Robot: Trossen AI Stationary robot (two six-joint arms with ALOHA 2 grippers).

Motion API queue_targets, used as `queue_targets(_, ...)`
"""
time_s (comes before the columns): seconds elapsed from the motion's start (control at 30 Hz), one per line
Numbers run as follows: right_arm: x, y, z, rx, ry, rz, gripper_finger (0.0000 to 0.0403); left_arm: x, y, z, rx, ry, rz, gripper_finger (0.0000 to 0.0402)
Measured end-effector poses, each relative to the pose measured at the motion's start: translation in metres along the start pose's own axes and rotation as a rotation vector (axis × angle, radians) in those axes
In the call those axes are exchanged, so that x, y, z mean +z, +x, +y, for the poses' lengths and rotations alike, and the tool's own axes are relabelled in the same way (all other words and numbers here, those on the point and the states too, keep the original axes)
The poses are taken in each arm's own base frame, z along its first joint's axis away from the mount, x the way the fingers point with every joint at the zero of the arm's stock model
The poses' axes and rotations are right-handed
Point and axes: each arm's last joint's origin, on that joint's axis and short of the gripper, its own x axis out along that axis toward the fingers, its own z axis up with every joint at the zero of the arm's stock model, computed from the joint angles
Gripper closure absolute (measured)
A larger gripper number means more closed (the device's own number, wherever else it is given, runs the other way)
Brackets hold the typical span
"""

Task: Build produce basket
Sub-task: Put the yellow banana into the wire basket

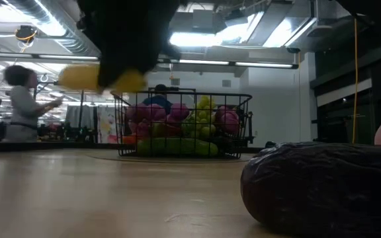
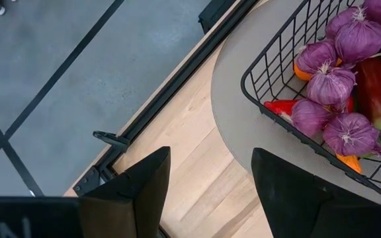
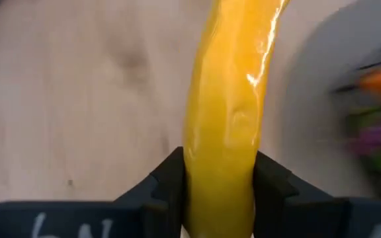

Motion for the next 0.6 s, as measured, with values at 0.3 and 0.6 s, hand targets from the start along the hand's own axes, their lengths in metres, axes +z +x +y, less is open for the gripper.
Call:
queue_targets(0.3, 0.005, -0.060, -0.027, -0.287, 0.082, -0.024, 0.0296, 0.000, 0.000, 0.000, 0.000, 0.017, 0.000, 0.0194)
queue_targets(0.6, 0.012, -0.061, -0.080, -0.470, 0.008, 0.093, 0.0293, 0.000, 0.000, 0.000, 0.000, 0.017, 0.001, 0.0194)
